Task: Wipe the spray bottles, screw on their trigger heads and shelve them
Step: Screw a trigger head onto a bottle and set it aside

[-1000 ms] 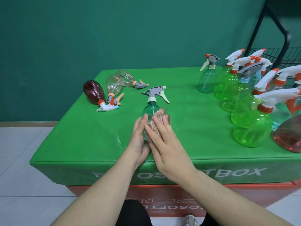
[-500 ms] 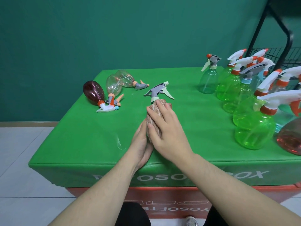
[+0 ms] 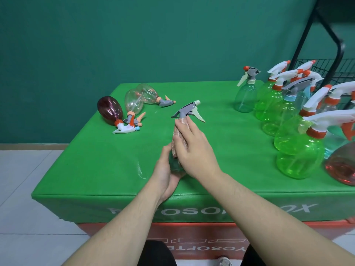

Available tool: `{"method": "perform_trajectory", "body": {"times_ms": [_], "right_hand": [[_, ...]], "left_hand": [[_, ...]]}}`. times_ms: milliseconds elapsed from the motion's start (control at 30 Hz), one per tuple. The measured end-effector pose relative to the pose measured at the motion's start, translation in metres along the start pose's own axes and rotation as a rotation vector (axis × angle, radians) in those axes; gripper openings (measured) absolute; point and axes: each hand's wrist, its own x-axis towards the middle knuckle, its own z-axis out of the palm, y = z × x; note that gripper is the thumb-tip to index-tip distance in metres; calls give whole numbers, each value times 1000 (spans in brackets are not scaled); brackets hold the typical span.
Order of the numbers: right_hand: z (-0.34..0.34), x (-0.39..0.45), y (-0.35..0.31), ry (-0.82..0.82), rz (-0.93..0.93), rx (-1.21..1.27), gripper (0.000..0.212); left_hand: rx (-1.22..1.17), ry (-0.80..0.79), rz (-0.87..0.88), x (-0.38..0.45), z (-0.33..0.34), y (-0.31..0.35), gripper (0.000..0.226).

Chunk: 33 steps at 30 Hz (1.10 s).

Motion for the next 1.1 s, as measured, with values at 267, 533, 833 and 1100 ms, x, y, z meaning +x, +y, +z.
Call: {"method": "perform_trajectory", "body": {"times_ms": [267,533,833,1100], "right_hand": [[12,-26,18,-14,-248,-137,53],[13,-58,28,-21,-415,-271,53],[13,-72,31,-24,-367,-181,52],[8,-42,19,90,-240,15,50]], "left_hand": [[1,19,-10,0,0,0,50],[-40,64,-21,1,-4,-2,83],[-156,88,-2,6,-8,-4,103],[61,-53,73,4,-8,-5,63]]}}
